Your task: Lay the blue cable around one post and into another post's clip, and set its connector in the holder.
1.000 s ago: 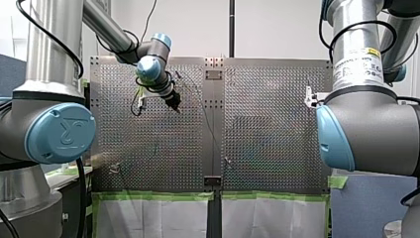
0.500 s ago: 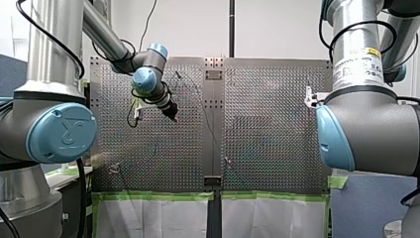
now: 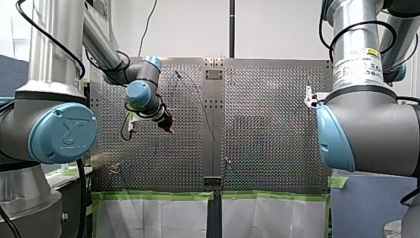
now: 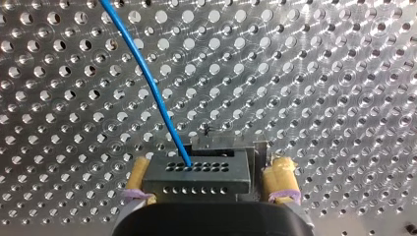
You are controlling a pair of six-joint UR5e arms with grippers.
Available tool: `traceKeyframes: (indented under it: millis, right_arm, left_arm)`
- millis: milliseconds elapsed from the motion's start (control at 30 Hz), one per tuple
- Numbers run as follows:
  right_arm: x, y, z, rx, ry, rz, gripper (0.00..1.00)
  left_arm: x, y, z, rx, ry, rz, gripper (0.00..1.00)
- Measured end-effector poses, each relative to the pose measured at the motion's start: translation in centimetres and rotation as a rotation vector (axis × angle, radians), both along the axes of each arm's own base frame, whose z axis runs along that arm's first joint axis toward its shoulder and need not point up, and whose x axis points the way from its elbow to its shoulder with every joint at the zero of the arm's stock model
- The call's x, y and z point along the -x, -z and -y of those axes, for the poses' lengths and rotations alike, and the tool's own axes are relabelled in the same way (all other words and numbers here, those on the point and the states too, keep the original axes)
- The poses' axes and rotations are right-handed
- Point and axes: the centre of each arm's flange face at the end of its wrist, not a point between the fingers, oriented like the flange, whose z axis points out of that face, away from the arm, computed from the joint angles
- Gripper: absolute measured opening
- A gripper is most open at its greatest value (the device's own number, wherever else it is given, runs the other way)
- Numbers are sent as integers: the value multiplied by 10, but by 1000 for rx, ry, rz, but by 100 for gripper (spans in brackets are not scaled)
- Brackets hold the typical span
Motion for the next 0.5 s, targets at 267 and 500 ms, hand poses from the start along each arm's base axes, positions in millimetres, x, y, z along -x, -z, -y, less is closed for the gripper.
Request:
traceKeyframes:
  millis: [267,500]
  right_arm:
    - [0,0,0,0,0,0,98]
    - [0,0,0,0,0,0,98]
  left_arm:
    - [14,30,-5,-11,6,-24,100]
    - [30,63,-8,9,3,-77,100]
